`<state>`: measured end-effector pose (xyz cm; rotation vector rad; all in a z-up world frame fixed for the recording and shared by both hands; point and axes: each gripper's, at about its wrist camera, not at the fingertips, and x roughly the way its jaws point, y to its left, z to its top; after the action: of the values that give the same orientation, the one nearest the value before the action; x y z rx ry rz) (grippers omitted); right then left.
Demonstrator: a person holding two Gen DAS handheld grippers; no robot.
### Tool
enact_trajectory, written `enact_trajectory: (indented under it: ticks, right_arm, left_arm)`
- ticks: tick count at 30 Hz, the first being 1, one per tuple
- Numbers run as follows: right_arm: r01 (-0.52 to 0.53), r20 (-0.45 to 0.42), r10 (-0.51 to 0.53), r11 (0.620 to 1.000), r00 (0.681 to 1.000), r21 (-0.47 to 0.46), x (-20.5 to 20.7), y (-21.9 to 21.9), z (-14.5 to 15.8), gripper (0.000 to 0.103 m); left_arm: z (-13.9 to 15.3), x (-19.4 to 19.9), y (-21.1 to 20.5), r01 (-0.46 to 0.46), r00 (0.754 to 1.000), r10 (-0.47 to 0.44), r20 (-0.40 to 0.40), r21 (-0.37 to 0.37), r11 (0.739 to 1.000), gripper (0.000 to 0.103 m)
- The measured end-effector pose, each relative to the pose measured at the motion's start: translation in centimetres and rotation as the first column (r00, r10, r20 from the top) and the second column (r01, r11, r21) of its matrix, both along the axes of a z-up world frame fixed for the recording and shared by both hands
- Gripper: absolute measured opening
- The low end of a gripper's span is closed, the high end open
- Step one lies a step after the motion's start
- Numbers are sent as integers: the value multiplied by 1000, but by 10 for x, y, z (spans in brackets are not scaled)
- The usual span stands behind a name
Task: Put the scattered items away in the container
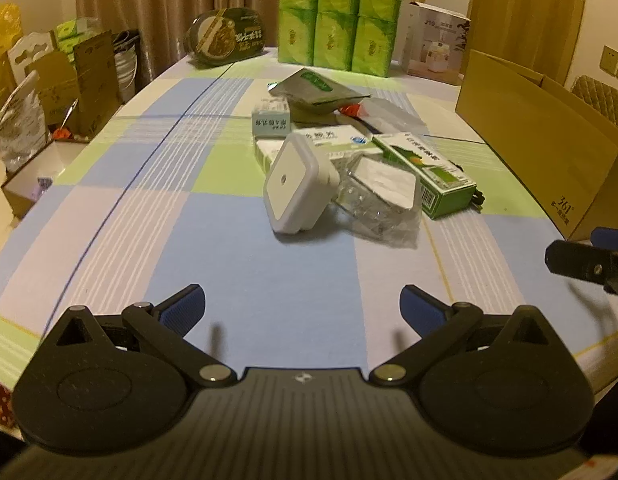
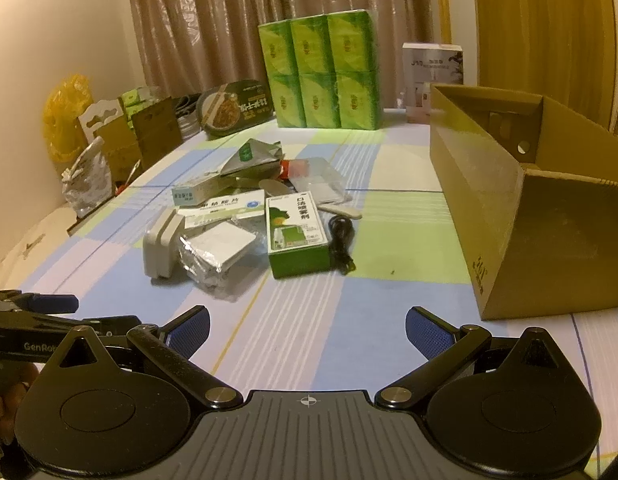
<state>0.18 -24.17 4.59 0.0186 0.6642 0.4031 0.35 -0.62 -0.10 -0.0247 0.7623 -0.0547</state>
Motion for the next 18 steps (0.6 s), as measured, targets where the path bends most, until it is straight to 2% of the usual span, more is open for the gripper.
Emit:
enact_trajectory:
  ticks: [7,11,15,18]
  right_arm:
    - [-34,8,34,999,999,-9,12,3,5,101]
    - [-79,18,80,996,997,-28,21,11,5,101]
    - [-116,23,117,991,993,-62,32,19,4,101]
    - [-157,20,159,984,987,-89,42,24,1,101]
  left_arm:
    - [14,21,3,100,994,-102,33,42,994,102]
    - [19,40,8,197,978,-203,50,98,975,102]
    - [19,59,11,333,938,-345,42,172,927,102]
    - [17,71,13,448,884,-466,37,218,867,102]
